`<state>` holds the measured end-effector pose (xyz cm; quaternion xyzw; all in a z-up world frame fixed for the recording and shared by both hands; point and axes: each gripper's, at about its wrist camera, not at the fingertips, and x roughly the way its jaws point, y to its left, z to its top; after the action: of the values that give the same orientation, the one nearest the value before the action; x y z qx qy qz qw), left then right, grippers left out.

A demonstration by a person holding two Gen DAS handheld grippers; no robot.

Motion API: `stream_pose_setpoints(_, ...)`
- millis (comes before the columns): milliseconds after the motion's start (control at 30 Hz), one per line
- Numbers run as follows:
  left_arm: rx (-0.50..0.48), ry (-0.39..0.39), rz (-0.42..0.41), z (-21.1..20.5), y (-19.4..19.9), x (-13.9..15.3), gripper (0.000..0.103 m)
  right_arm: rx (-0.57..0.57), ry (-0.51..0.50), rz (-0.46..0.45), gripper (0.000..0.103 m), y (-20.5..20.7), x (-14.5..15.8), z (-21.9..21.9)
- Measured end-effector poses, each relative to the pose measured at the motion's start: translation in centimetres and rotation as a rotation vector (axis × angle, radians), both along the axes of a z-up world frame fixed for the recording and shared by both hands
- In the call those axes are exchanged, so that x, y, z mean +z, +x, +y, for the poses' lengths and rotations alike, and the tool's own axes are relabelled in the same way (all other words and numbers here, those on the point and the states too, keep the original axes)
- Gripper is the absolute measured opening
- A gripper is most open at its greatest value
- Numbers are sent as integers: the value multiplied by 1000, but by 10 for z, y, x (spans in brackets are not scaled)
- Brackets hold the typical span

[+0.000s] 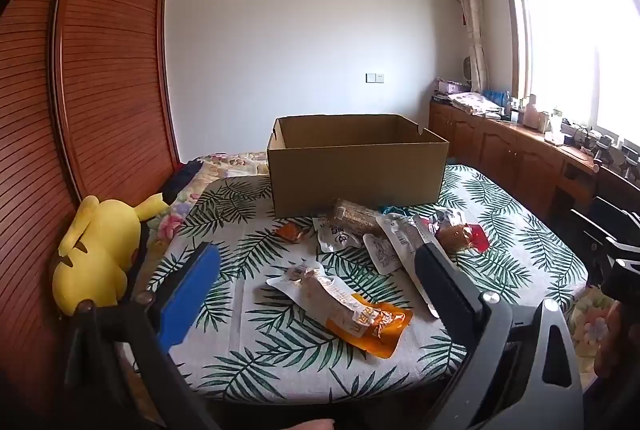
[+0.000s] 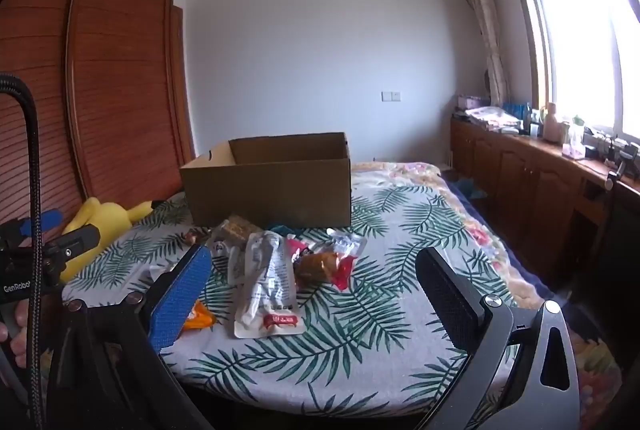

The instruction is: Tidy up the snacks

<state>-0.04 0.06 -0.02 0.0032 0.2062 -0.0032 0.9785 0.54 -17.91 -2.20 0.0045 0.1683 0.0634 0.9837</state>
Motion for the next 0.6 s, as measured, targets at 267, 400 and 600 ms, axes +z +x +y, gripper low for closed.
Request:
stream_pose_setpoints(267, 3, 7, -1, 1, -2, 1, 99, -5, -25, -27, 103, -4, 1, 3)
stream_pose_setpoints(400, 4, 7, 2, 1, -4, 3, 99, -7, -28, -25, 103, -5, 2, 4)
stream_pose_setpoints(600, 5, 11, 4, 0, -5, 2, 99, -9, -28, -22, 103, -6, -1, 4)
